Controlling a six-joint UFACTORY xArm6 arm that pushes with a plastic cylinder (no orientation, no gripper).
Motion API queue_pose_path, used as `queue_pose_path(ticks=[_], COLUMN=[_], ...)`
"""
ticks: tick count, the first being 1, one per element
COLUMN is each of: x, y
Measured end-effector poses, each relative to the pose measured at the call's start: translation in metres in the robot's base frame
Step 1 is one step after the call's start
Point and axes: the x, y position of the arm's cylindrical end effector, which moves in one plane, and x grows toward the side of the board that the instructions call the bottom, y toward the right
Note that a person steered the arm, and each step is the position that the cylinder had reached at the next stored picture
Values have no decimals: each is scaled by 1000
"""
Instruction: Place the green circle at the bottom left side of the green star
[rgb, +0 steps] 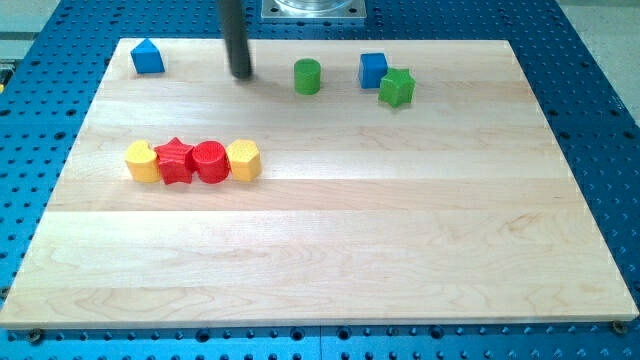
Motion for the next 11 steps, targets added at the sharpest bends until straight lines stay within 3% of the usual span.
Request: queue_pose_path(ticks=[1, 3, 4, 7, 10, 11], x=[0, -44, 17, 94, 124, 110], y=[28, 29, 48, 111, 200, 254])
